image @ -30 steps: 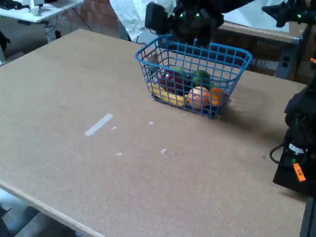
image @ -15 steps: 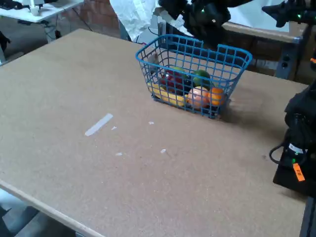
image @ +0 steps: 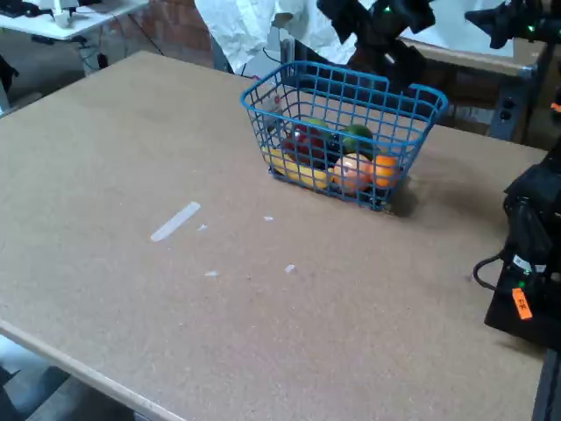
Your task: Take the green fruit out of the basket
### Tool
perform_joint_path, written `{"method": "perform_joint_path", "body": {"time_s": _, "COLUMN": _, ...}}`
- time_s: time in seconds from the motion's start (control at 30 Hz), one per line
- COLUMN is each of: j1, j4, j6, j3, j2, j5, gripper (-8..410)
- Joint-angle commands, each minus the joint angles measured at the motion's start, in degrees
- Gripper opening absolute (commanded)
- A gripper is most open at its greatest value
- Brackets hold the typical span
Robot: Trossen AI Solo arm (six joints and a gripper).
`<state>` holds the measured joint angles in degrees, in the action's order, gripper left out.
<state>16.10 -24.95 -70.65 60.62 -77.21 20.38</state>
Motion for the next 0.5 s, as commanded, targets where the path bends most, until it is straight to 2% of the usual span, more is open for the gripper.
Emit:
{"method": "perform_joint_path", "body": {"time_s": 0.0, "j1": 2.2, "j4": -1.3, "j6": -0.1, "j3": 0.0, "j2": 0.0, "j5": -0.5, "gripper": 220}}
{"method": "perform_joint_path", "body": {"time_s": 0.23, "j1": 4.5, "j4": -1.8, "j6": -4.7, "j3": 0.5, "j2": -1.9, "j5": -2.3, "gripper": 228}}
{"method": "perform_joint_path", "body": {"time_s": 0.47, "j1": 4.7, "j4": -6.2, "j6": -9.0, "j3": 4.9, "j2": -7.9, "j5": -3.6, "gripper": 284}}
